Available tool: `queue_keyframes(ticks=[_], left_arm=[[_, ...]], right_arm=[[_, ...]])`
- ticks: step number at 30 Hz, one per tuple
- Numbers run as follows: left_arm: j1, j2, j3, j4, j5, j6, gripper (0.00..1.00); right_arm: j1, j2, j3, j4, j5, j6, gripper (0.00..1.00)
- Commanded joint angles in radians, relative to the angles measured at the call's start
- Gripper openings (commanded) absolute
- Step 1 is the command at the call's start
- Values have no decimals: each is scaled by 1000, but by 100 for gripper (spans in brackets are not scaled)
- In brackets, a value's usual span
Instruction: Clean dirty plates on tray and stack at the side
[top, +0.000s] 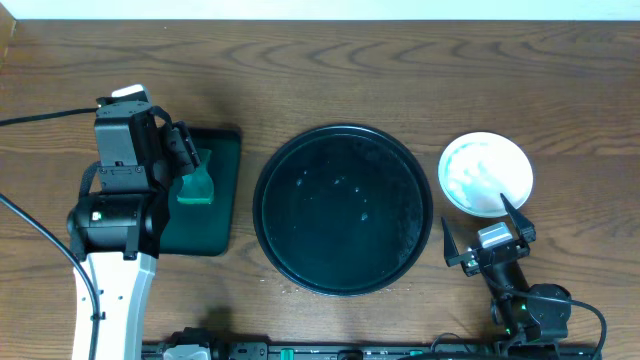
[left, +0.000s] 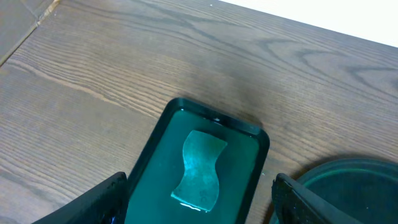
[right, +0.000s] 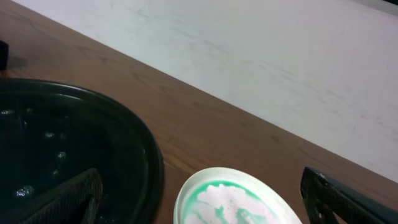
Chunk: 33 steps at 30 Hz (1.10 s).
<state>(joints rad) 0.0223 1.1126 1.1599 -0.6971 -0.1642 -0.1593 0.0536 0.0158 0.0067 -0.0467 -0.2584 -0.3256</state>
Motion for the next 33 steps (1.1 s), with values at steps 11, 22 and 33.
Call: queue_keyframes(ticks=[11, 22, 33], left_arm=[[0, -2, 5, 1, -13, 6, 74], [1, -2, 5, -14, -13, 10, 74], [-1, -61, -11, -24, -12, 9, 74]], right_arm=[[0, -9, -1, -5, -16, 22, 99], [0, -9, -1, -5, -16, 22, 99], [0, -9, -1, -5, -16, 22, 99]])
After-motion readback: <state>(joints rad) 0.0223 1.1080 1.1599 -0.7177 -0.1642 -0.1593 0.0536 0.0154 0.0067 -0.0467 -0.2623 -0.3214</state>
